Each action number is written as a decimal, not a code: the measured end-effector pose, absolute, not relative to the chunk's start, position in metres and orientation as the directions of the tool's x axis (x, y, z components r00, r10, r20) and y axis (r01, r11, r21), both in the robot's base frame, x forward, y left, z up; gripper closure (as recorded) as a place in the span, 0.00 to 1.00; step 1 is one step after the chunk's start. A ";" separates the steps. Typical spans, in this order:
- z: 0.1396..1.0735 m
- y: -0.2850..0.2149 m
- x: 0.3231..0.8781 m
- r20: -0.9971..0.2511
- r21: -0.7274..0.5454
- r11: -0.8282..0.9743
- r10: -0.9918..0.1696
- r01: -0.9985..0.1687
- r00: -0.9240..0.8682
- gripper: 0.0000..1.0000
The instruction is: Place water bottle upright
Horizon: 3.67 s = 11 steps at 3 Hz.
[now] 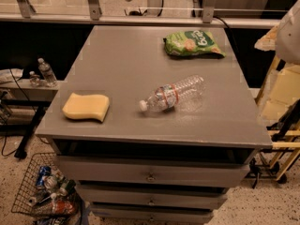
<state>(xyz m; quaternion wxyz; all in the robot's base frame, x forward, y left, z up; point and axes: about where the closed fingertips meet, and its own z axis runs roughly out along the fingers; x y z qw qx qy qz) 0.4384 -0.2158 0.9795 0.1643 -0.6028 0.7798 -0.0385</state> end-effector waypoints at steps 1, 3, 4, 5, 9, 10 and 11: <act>0.979 -0.216 0.438 -0.210 -0.258 0.270 -0.953 -0.928 -0.219 0.00; 0.941 -0.125 0.497 -0.186 -0.203 -0.097 -0.973 -0.974 0.135 0.00; 0.940 -0.125 0.497 -0.186 -0.204 -0.097 -0.973 -0.974 0.135 0.00; 0.939 -0.117 0.508 -0.152 -0.205 -0.122 -0.976 -0.971 0.155 0.00; 0.892 -0.055 0.548 -0.111 -0.128 -0.328 -0.933 -0.936 0.342 0.00; 0.863 -0.042 0.545 -0.078 -0.064 -0.382 -0.919 -0.922 0.386 0.00; 0.845 -0.043 0.539 -0.031 -0.005 -0.408 -0.913 -0.913 0.408 0.00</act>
Offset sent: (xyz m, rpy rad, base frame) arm 0.1266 0.1798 -0.0746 -0.0638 0.1710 0.8299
